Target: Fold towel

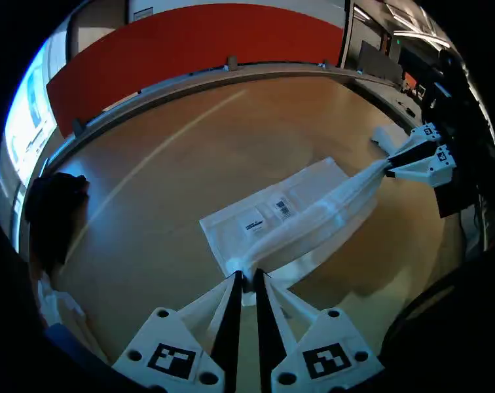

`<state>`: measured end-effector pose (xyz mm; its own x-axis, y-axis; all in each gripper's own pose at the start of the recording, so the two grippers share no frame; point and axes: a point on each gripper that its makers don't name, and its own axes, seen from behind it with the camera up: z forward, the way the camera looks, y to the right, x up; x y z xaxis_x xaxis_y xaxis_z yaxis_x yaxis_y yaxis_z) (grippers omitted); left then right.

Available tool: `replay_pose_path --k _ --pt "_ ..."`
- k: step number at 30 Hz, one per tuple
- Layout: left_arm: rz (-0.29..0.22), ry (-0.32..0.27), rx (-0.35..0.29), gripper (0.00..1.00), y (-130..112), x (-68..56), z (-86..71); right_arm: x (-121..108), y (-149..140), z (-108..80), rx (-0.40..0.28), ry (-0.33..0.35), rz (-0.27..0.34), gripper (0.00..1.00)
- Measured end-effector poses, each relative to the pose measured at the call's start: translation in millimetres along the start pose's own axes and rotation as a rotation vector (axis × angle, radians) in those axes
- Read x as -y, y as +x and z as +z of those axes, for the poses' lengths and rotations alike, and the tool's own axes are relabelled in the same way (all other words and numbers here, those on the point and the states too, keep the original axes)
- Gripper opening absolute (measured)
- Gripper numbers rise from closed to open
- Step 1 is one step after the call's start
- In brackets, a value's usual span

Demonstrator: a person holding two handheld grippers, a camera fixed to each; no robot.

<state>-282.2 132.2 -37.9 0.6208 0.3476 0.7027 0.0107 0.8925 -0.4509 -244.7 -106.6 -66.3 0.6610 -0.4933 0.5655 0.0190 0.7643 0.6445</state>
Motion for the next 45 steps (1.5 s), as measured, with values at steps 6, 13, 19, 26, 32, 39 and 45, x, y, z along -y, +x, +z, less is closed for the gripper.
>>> replay_pose_path --k 6,13,19,26,32,39,45 --pt "0.029 0.023 0.016 0.15 -1.8 6.9 15.6 -4.7 -2.0 12.4 0.014 0.000 0.007 0.15" --pt "0.044 0.036 0.035 0.16 -2.2 12.5 31.8 -11.9 -5.0 27.6 0.025 -0.005 0.038 0.15" --pt "0.039 0.037 0.037 0.16 -0.2 15.5 40.9 -15.5 -9.2 35.6 0.033 -0.009 0.055 0.15" --pt "0.026 0.064 0.037 0.23 -2.8 23.7 56.2 -22.4 -11.7 51.1 0.037 -0.035 0.075 0.16" --pt "0.022 0.079 0.038 0.32 -5.8 26.8 63.6 -29.8 -16.6 59.1 0.049 -0.068 0.078 0.20" --pt "0.027 0.110 0.039 0.42 -7.7 34.8 68.3 -38.1 -19.9 62.7 0.058 -0.106 0.073 0.32" --pt "0.025 0.142 0.033 0.47 -4.3 44.6 68.6 -51.1 -18.4 63.6 0.057 -0.155 0.076 0.41"
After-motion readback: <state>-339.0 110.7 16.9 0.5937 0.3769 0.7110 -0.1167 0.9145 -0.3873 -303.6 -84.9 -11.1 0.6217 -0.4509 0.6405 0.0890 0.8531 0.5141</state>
